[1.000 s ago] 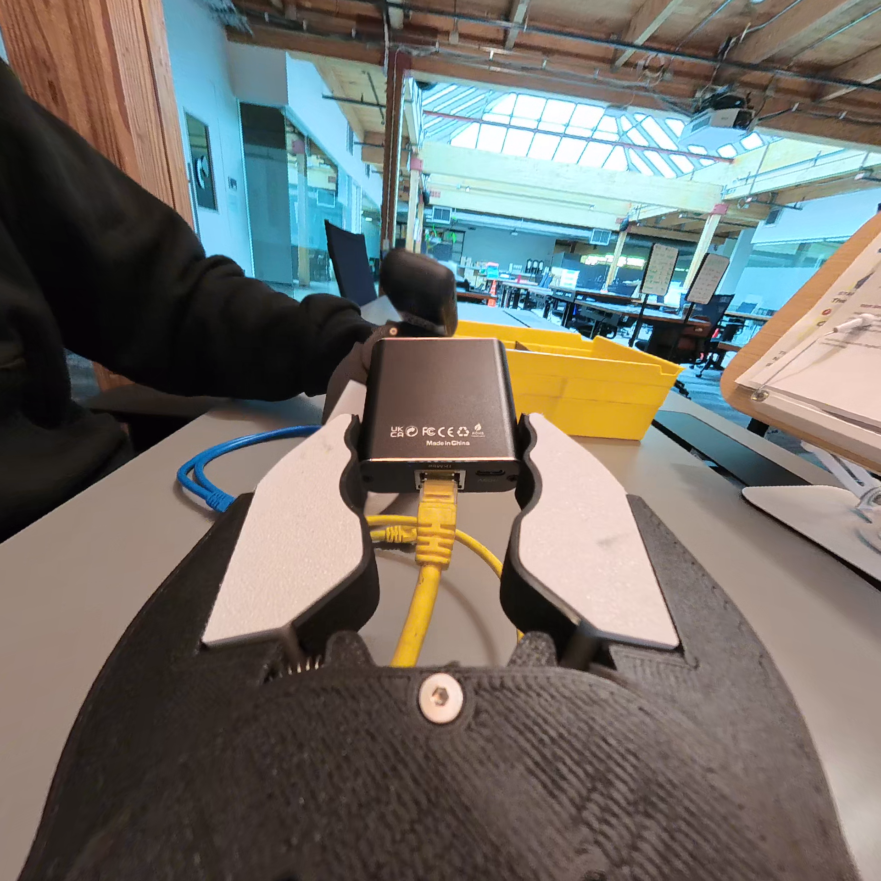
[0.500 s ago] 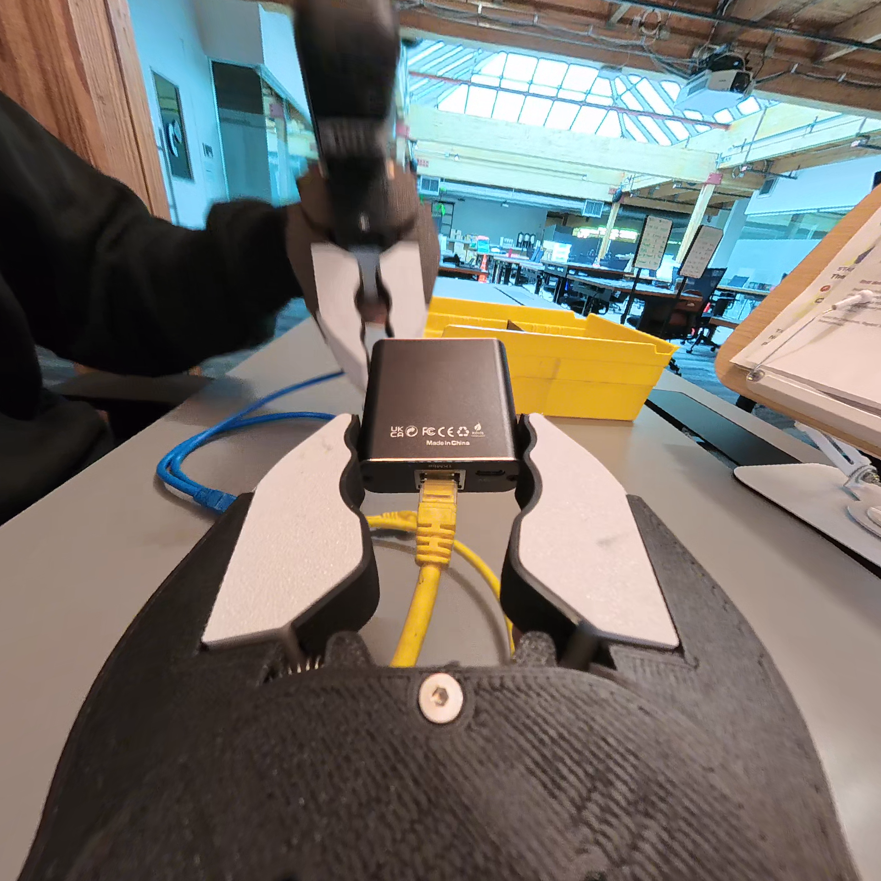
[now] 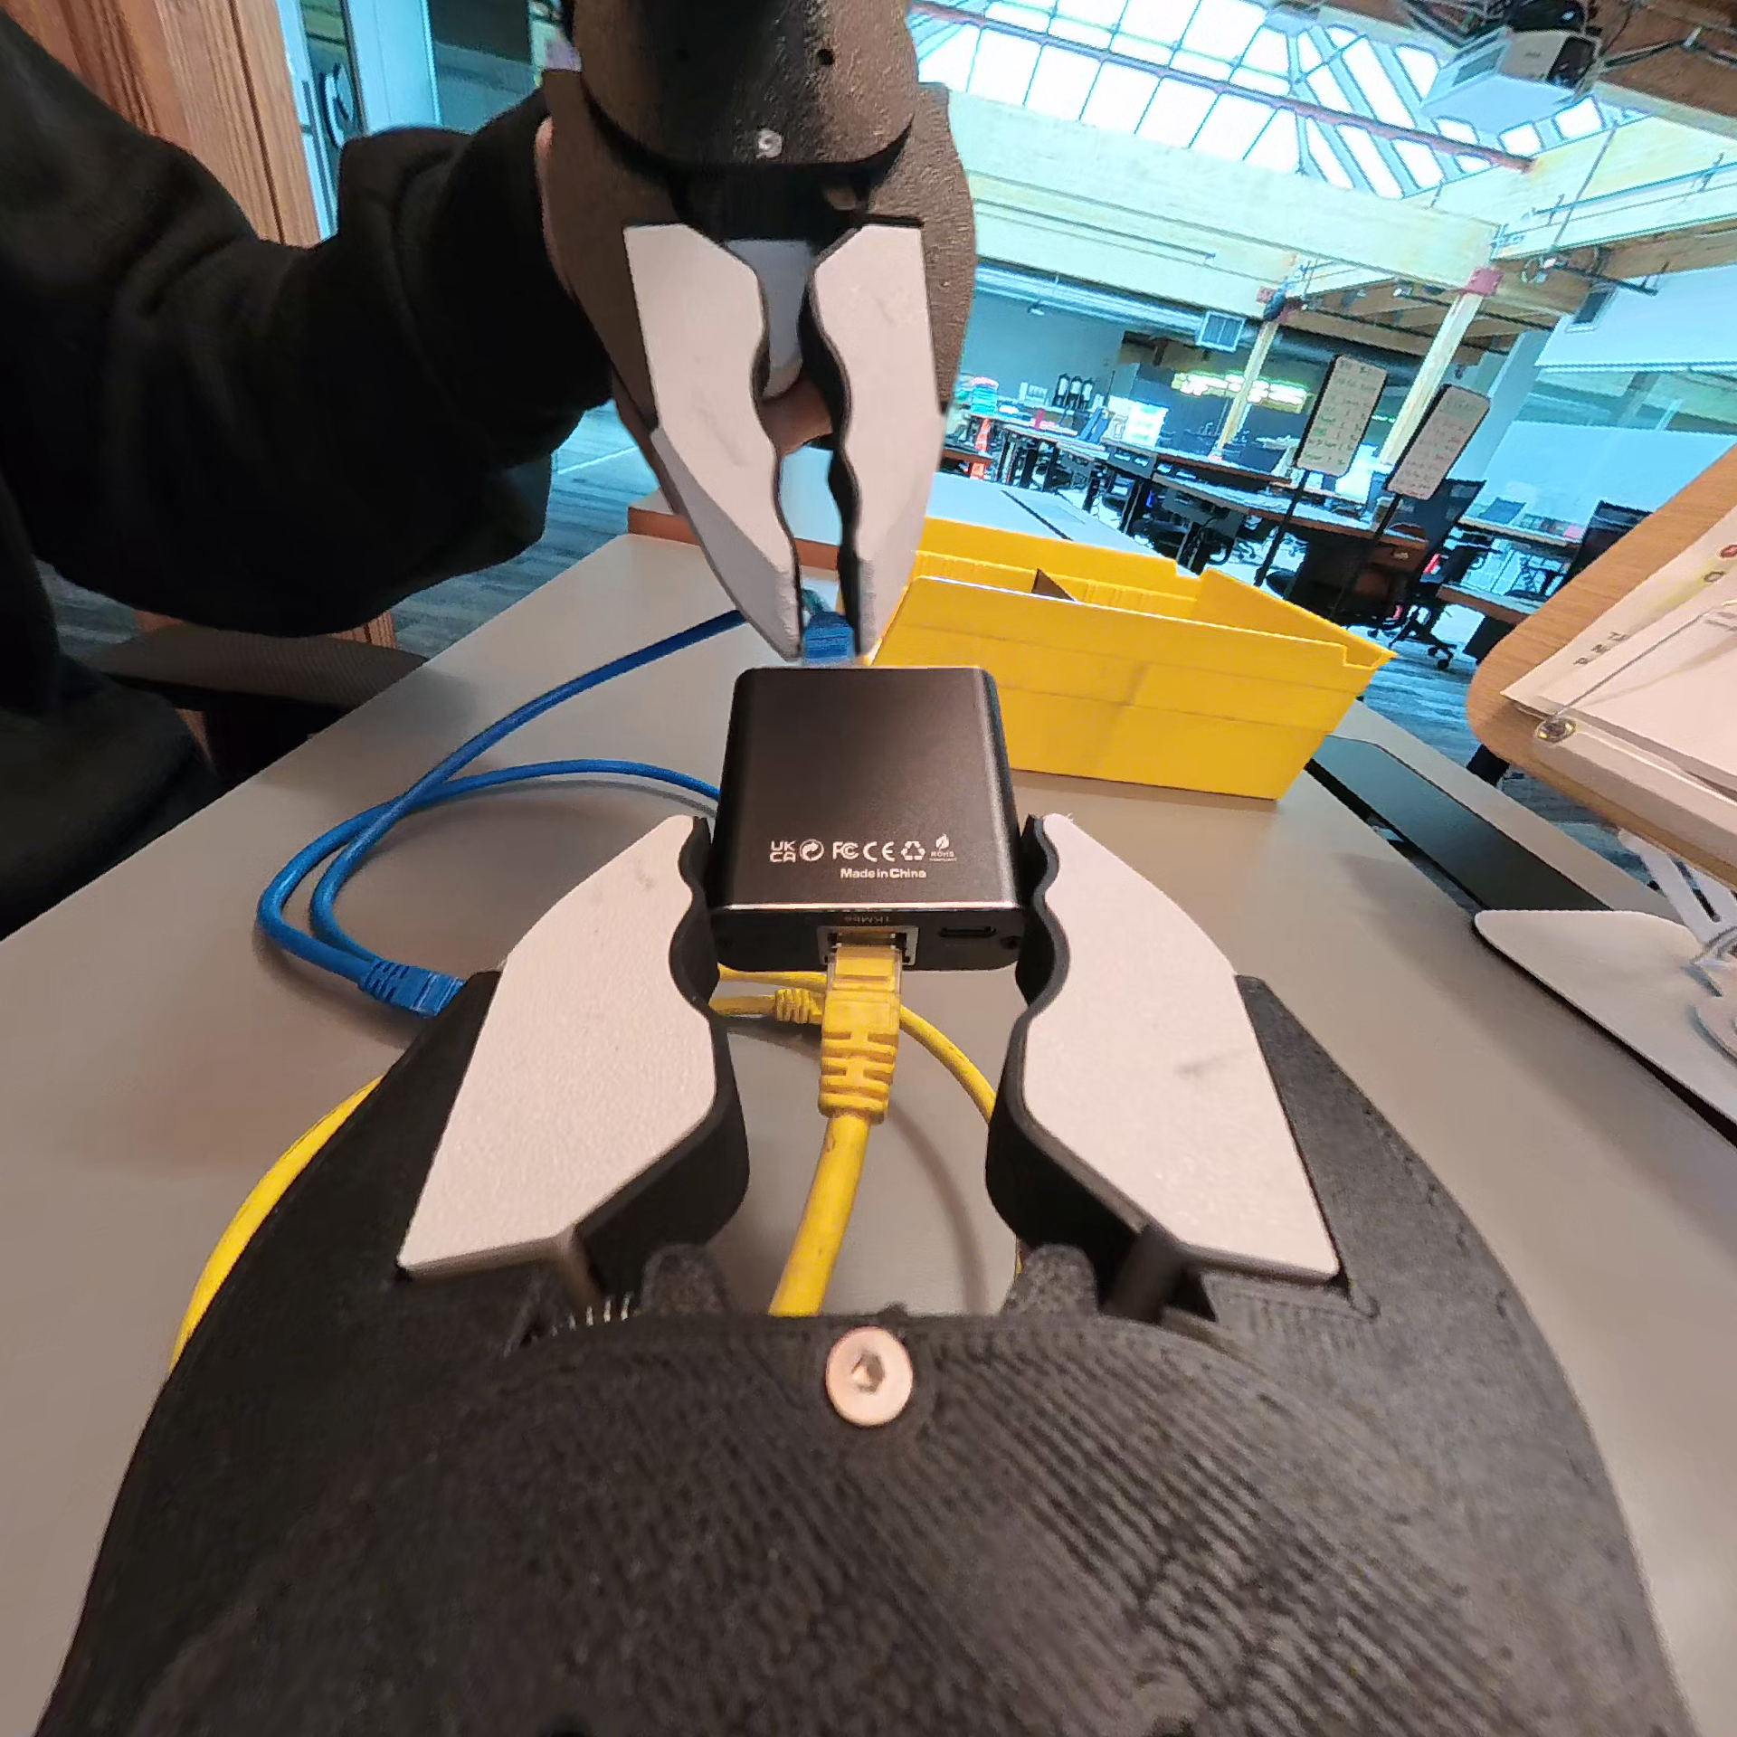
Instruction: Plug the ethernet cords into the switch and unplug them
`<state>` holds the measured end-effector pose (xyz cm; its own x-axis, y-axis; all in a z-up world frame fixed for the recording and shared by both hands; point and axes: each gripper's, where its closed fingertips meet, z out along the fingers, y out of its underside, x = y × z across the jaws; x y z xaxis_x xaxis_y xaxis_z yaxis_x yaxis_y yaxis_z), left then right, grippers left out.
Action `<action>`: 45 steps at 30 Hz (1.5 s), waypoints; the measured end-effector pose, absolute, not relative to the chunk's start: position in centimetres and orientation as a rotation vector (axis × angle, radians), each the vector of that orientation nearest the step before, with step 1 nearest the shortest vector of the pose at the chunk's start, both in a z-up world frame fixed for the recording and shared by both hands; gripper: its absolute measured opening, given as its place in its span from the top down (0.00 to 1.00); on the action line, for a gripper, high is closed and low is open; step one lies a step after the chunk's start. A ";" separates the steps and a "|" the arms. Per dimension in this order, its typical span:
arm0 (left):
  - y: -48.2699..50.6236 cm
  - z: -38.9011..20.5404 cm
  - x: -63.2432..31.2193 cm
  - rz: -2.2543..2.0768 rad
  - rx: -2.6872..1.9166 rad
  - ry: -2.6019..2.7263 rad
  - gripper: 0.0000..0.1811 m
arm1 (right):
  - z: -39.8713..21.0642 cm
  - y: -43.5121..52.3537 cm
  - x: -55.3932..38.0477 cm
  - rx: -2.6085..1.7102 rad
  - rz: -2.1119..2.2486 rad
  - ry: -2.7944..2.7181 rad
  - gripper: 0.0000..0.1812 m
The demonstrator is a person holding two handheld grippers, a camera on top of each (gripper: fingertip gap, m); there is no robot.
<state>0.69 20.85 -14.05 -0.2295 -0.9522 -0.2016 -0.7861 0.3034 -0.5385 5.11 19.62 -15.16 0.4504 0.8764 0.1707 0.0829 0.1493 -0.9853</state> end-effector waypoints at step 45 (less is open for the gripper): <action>21.2 -11.6 1.1 -0.655 -1.284 1.869 0.79 | -16.0 19.3 4.1 -1.331 0.679 -1.027 0.66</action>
